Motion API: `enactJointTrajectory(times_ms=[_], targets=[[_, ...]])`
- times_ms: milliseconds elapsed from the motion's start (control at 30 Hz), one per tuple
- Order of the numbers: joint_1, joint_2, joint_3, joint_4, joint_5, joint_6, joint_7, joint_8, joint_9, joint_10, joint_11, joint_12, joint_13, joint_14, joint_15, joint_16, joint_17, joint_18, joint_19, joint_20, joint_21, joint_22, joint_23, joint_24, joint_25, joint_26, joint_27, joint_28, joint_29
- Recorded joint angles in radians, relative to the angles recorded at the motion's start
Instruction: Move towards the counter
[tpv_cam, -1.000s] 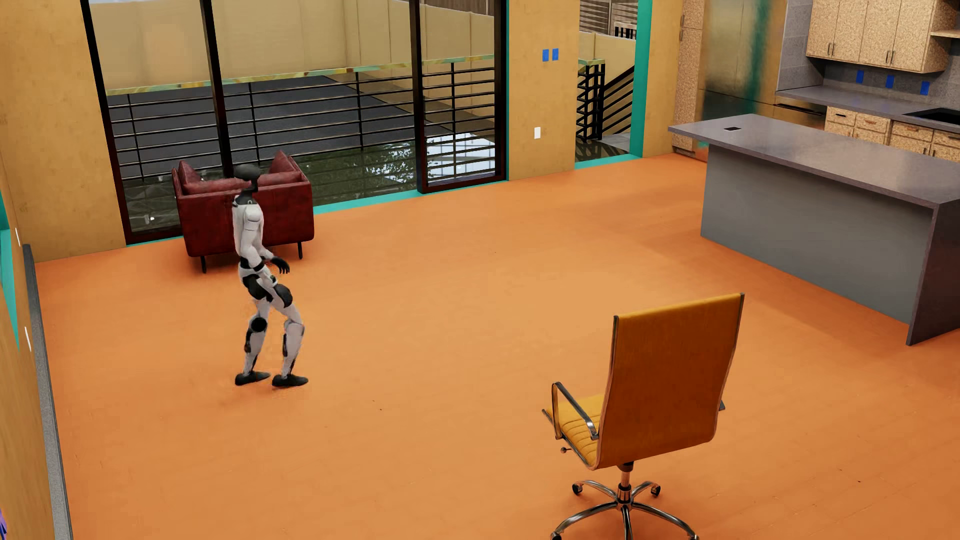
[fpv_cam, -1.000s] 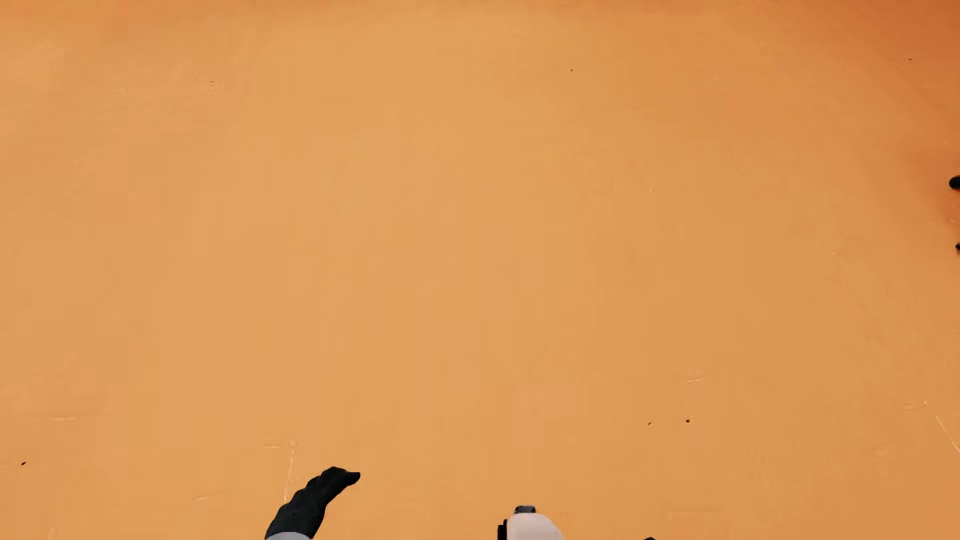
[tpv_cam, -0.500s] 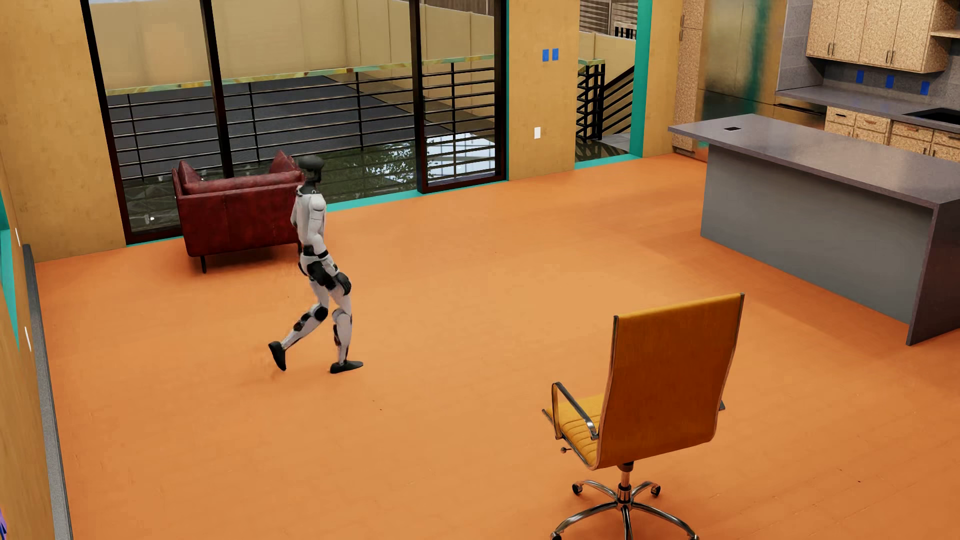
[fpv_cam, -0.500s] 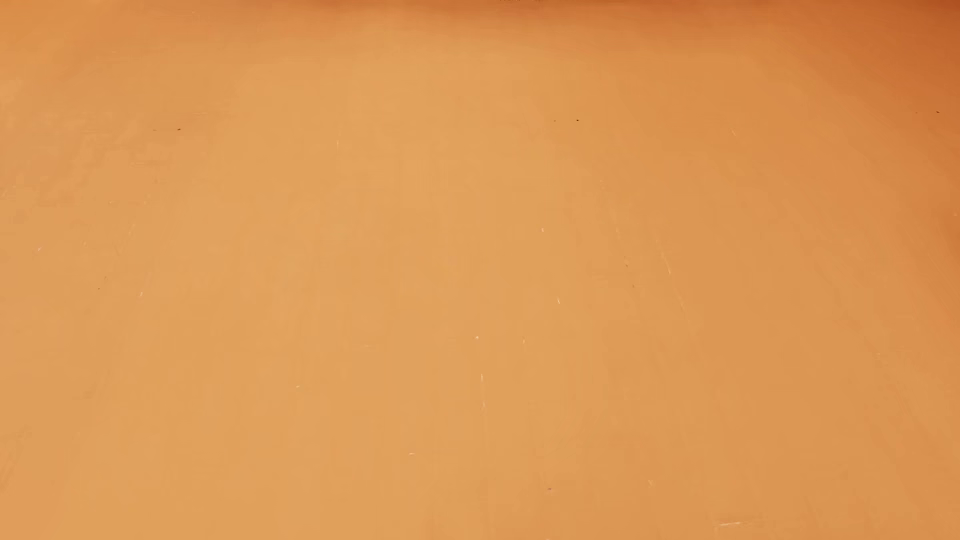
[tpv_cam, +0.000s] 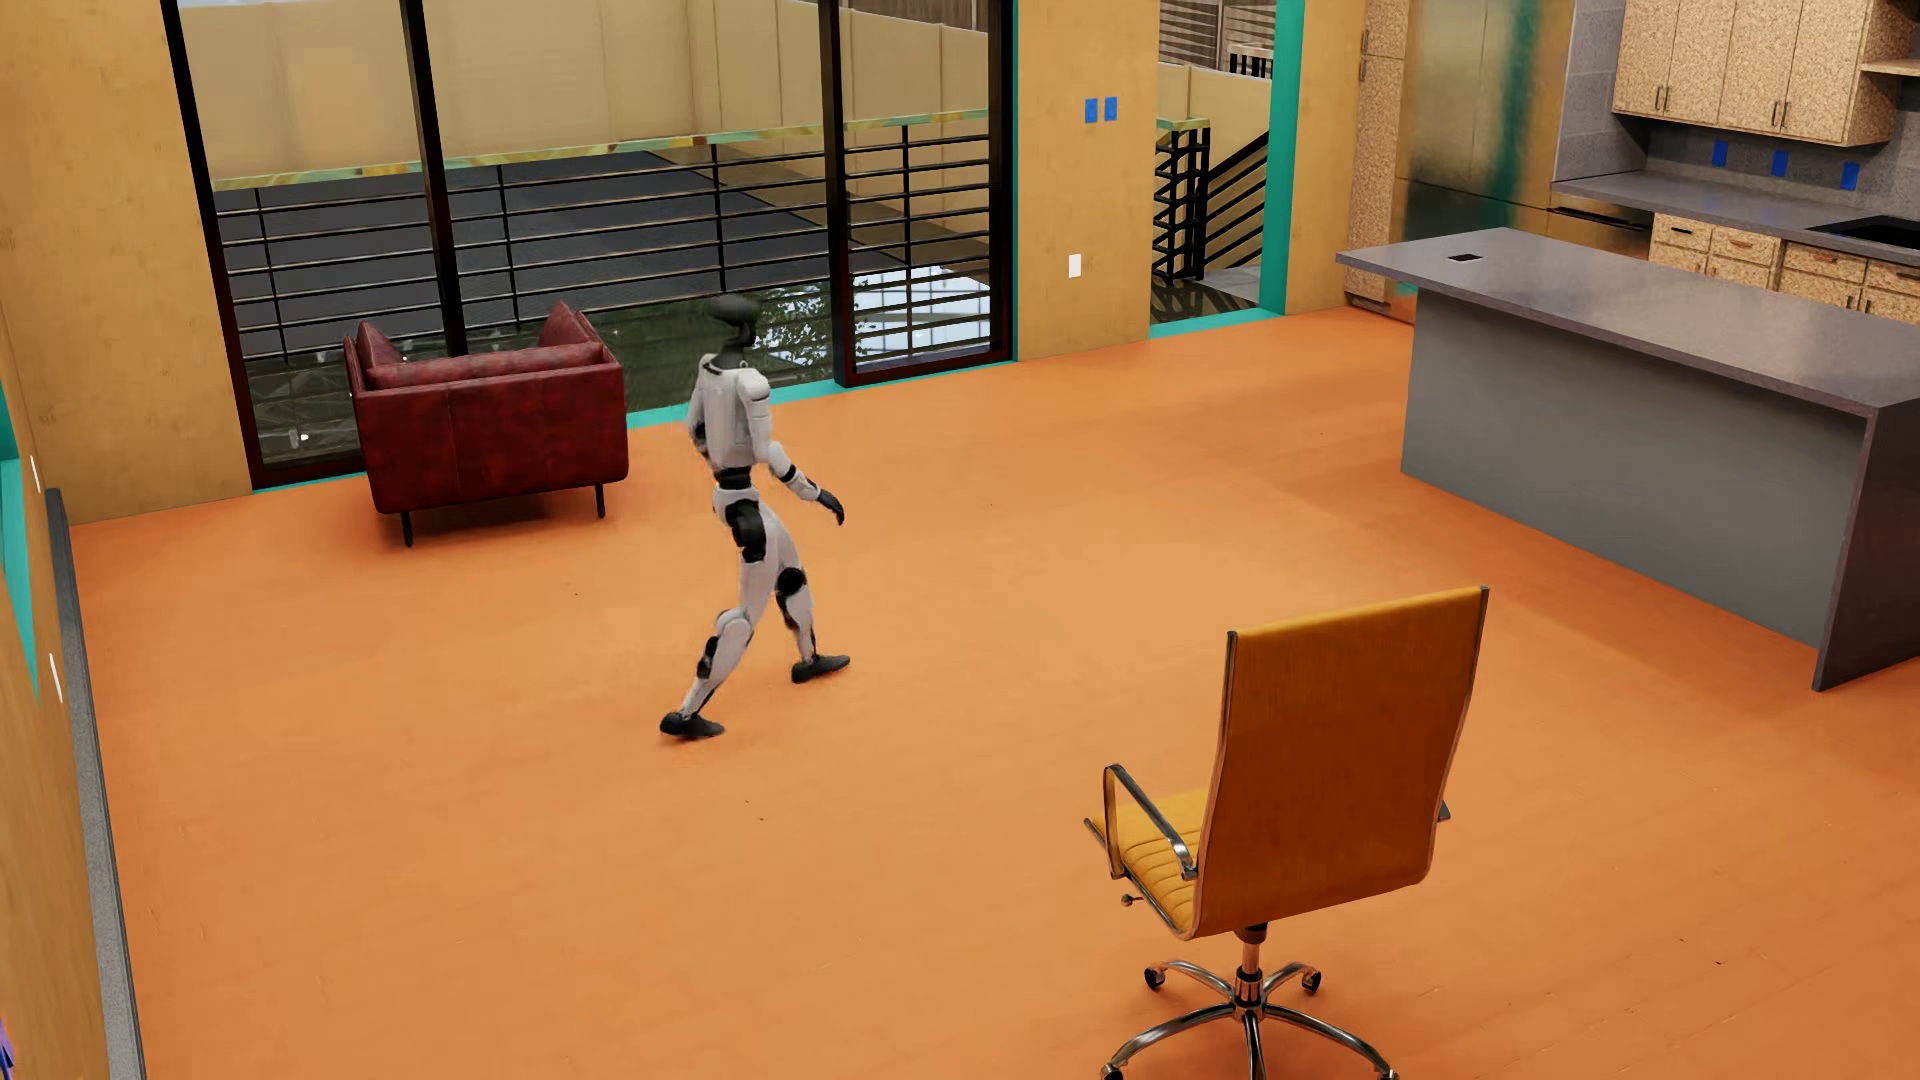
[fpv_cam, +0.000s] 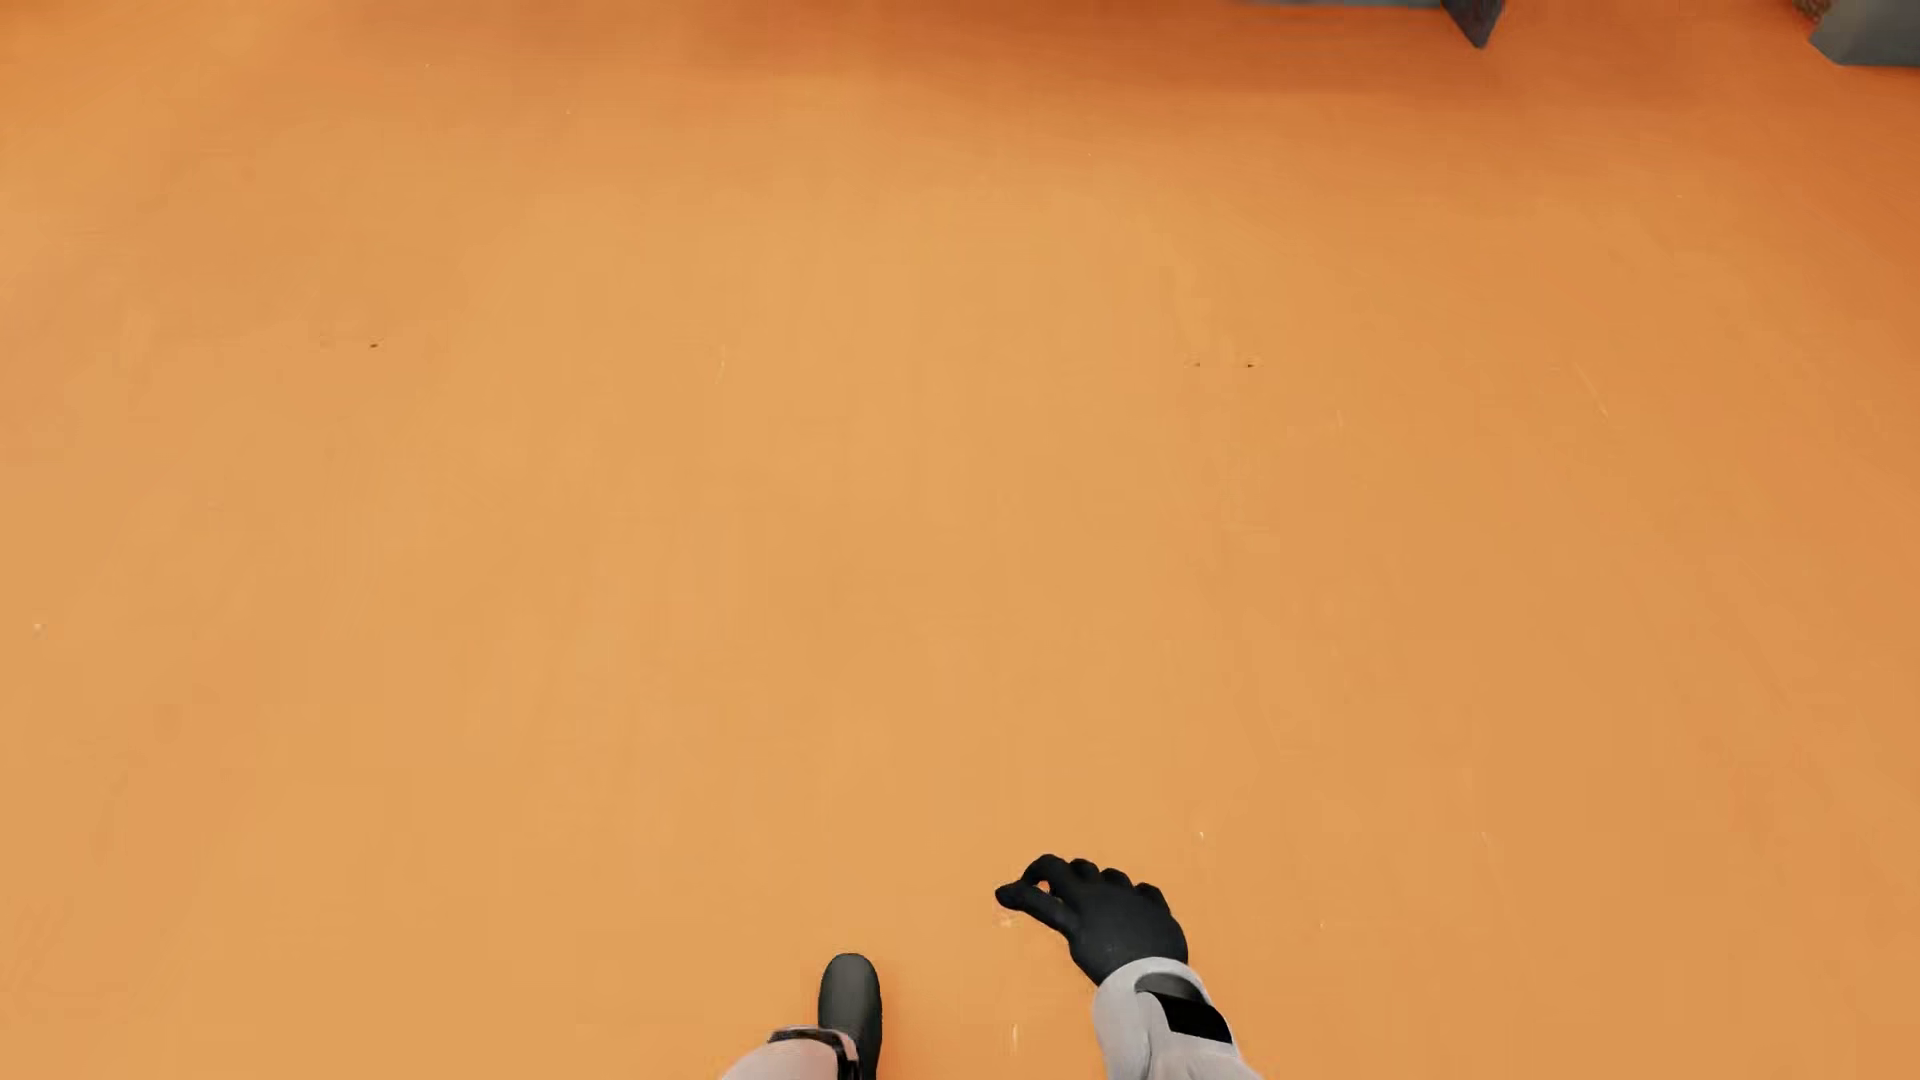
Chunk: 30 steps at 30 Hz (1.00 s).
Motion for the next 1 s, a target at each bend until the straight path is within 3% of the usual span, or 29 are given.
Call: enactJointTrajectory(times_ms=[67,133,200,300,367,433,500,600,633,700,767,800,833,900,933,967,1000], targets=[[0.017,-0.003,0.004,-0.035,-0.046,-0.028,0.030,-0.010,-0.009,0.126,0.141,-0.011,0.056,-0.040,0.139,-0.026,-0.006,0.063,0.021,0.021,-0.020,0.055,0.026,0.009,0.008,0.020,0.048,0.004,0.005],[0.081,-0.114,0.006,-0.085,-0.122,-0.064,0.077,-0.016,-0.009,0.154,0.424,-0.030,0.096,-0.125,0.364,-0.053,-0.034,0.098,0.132,0.032,-0.005,0.088,0.064,0.014,-0.003,0.012,0.083,0.019,0.037],[0.157,-0.289,0.005,-0.132,-0.195,-0.101,0.127,-0.007,-0.003,0.147,0.717,-0.062,0.124,-0.192,0.533,-0.065,-0.086,0.110,0.203,0.027,0.037,0.099,0.069,0.018,-0.027,-0.009,0.077,0.029,0.079],[0.283,-0.526,-0.012,-0.197,-0.205,-0.137,0.147,0.015,0.011,0.125,0.884,-0.139,0.228,-0.279,0.386,-0.062,-0.146,0.131,0.171,0.002,-0.018,0.114,-0.021,0.030,0.042,-0.041,0.065,0.042,0.077],[0.375,-0.648,-0.032,-0.230,-0.187,-0.147,0.136,0.033,0.017,0.100,0.797,-0.197,0.297,-0.330,0.235,-0.058,-0.152,0.138,0.117,-0.023,-0.077,0.110,-0.077,0.042,0.089,-0.063,0.088,0.041,0.053],[0.464,-0.725,-0.056,-0.252,-0.175,-0.149,0.116,0.047,0.020,0.062,0.565,-0.243,0.338,-0.369,0.160,-0.044,-0.146,0.142,0.091,-0.057,-0.127,0.087,-0.094,0.043,0.120,-0.086,0.109,0.037,0.032],[0.551,-0.750,-0.080,-0.268,-0.193,-0.148,0.091,0.016,0.018,0.014,0.234,-0.287,0.367,-0.397,0.183,-0.031,-0.137,0.144,0.059,-0.093,-0.160,0.067,-0.090,0.041,0.122,-0.094,0.121,0.032,0.021],[0.685,-0.719,-0.109,-0.279,-0.194,-0.141,0.051,-0.030,0.010,-0.061,-0.211,-0.325,0.395,-0.410,0.232,-0.021,-0.129,0.139,0.096,-0.139,-0.162,0.056,-0.061,0.033,0.092,-0.095,0.111,0.019,0.014],[0.716,-0.720,-0.116,-0.278,-0.188,-0.138,0.041,-0.032,0.008,-0.054,-0.207,-0.327,0.399,-0.418,0.237,-0.018,-0.130,0.138,0.113,-0.152,-0.156,0.055,-0.046,0.037,0.079,-0.080,0.104,0.016,0.014],[0.780,-0.731,-0.131,-0.260,-0.154,-0.125,0.018,-0.014,0.002,-0.008,-0.073,-0.312,0.405,-0.398,0.328,-0.011,-0.120,0.138,0.018,-0.180,-0.154,0.058,-0.011,0.062,0.054,-0.014,0.099,0.020,0.016],[0.804,-0.688,-0.136,-0.210,-0.125,-0.096,0.015,-0.043,-0.007,0.104,0.008,-0.265,0.401,-0.273,0.384,-0.007,-0.087,0.095,0.043,-0.180,-0.186,0.084,0.035,0.067,0.049,0.047,0.117,0.020,0.011],[0.772,-0.663,-0.137,-0.176,-0.101,-0.077,0.012,-0.059,-0.008,0.222,0.036,-0.237,0.390,-0.158,0.350,-0.007,-0.066,0.059,0.015,-0.163,-0.205,0.108,0.057,0.053,0.051,0.064,0.128,0.007,0.010],[0.707,-0.629,-0.137,-0.137,-0.079,-0.059,0.007,-0.077,-0.007,0.381,0.046,-0.214,0.374,-0.031,0.314,-0.006,-0.048,0.005,0.005,-0.149,-0.216,0.132,0.072,0.036,0.049,0.072,0.131,-0.018,0.009],[0.530,-0.559,-0.134,-0.039,-0.040,-0.023,-0.001,-0.116,0.000,0.695,0.042,-0.188,0.335,0.208,0.249,0.028,-0.023,-0.150,-0.001,-0.182,-0.216,0.157,0.067,0.038,0.035,0.048,0.111,-0.099,0.006],[0.439,-0.521,-0.130,-0.004,-0.021,-0.005,-0.006,-0.127,0.004,0.802,0.034,-0.174,0.307,0.221,0.220,0.061,-0.016,-0.159,-0.007,-0.219,-0.214,0.145,0.060,0.054,0.026,0.014,0.094,-0.135,0.005],[0.352,-0.489,-0.124,0.019,-0.001,0.010,-0.013,-0.133,0.010,0.875,0.037,-0.154,0.283,0.149,0.190,0.086,-0.013,-0.162,-0.014,-0.246,-0.206,0.113,0.054,0.070,0.022,-0.007,0.071,-0.153,0.002],[0.275,-0.454,-0.116,0.046,0.019,0.022,-0.012,-0.132,0.014,0.905,0.040,-0.127,0.248,0.061,0.160,0.103,-0.010,-0.128,-0.019,-0.244,-0.194,0.072,0.054,0.069,0.015,-0.019,0.058,-0.153,0.003]])
